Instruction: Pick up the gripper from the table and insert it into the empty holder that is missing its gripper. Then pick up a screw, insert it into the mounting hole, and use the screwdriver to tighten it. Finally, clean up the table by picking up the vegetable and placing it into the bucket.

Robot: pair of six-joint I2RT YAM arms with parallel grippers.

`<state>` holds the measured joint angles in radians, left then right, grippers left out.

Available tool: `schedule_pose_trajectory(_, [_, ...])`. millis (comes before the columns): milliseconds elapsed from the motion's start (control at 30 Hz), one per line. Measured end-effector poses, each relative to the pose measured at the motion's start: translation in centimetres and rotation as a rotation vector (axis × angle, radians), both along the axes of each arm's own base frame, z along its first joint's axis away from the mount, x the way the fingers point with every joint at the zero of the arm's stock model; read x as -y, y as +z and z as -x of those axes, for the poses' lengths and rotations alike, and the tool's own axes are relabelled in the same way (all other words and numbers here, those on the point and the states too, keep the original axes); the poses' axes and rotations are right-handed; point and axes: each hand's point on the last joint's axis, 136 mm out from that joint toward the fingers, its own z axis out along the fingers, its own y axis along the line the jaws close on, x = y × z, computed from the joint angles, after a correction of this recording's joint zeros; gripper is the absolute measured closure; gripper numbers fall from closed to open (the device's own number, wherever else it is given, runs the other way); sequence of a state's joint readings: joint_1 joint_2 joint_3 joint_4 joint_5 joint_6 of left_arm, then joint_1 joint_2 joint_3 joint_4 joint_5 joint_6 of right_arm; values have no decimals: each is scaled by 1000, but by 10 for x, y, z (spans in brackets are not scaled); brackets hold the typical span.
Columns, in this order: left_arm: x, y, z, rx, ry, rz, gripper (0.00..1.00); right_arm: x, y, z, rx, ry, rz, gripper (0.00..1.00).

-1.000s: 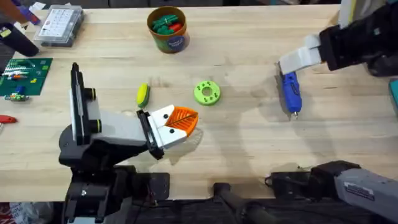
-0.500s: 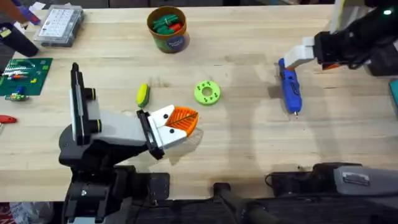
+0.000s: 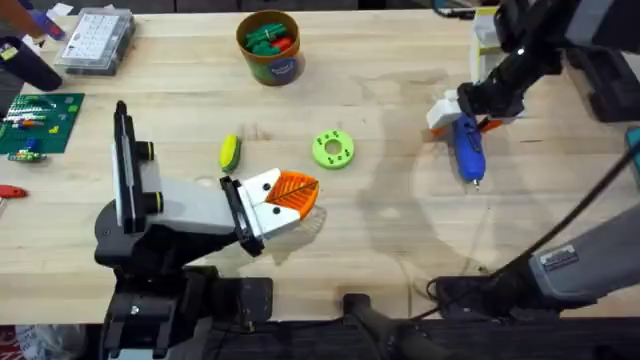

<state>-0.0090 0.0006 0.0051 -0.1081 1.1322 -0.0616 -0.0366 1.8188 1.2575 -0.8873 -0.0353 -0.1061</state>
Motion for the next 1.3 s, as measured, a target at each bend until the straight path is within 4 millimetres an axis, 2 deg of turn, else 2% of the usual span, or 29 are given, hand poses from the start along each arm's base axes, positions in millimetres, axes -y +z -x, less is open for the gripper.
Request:
schedule_pose_trajectory(100, [0, 0, 0, 0, 0, 0, 996, 5, -9, 0, -18, -7, 10, 11])
schedule_pose_trajectory(267, [0, 0, 0, 0, 0, 0, 996, 7, -9, -2, -11, -15, 3, 14])
schedule_pose_trajectory(333, [0, 0, 0, 0, 0, 0, 996, 8, -9, -2, -11, -14, 6, 60])
schedule_pose_trajectory(400, [0, 0, 0, 0, 0, 0, 996, 10, -10, -3, -10, -11, 16, 192])
schedule_pose_trajectory(433, [0, 0, 0, 0, 0, 0, 996, 12, -10, -3, -8, -12, 24, 291])
schedule_pose_trajectory(500, [0, 0, 0, 0, 0, 0, 996, 16, -10, -5, -2, -23, 31, 542])
schedule_pose_trajectory(600, [0, 0, 0, 0, 0, 0, 996, 16, -11, -7, 3, -20, 32, 862])
schedule_pose_trajectory(633, [0, 0, 0, 0, 0, 0, 996, 16, -12, -8, 5, -19, 31, 947])
schedule_pose_trajectory(667, [0, 0, 0, 0, 0, 0, 996, 16, -13, -8, 5, -19, 32, 976])
schedule_pose_trajectory(1100, [0, 0, 0, 0, 0, 0, 996, 14, -10, -10, 19, -18, 19, 976])
schedule_pose_trajectory(1200, [0, 0, 0, 0, 0, 0, 996, 8, 1, -14, 59, -16, -14, 976])
schedule_pose_trajectory(1300, [0, 0, 0, 1, 0, 0, 996, -1, 27, -18, 137, -8, -60, 976])
